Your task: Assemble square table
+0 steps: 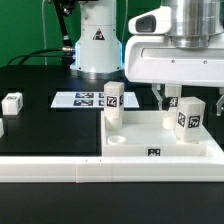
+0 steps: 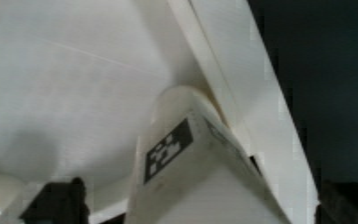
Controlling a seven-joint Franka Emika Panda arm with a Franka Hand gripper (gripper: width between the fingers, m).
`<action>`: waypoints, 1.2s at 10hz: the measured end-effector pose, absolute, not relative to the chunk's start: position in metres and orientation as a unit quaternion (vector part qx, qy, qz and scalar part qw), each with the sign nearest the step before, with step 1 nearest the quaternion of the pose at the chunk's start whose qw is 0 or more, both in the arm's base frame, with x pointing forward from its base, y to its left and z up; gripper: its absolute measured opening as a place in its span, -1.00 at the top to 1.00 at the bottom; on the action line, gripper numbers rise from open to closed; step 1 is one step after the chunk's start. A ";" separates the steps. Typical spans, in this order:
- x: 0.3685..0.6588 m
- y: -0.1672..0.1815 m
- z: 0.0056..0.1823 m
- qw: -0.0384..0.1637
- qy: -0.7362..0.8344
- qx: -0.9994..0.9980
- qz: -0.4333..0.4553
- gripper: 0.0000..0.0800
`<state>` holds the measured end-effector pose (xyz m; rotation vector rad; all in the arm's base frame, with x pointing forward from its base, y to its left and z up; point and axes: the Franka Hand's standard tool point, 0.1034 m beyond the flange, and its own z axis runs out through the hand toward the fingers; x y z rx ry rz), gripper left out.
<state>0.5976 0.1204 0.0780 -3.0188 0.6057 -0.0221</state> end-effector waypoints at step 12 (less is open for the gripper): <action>0.597 0.123 0.077 0.015 -0.071 -0.997 -0.016 0.02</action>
Offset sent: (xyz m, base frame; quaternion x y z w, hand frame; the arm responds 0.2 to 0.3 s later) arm 0.0015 0.0018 0.0012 -0.0110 -0.0001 -0.2118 0.9773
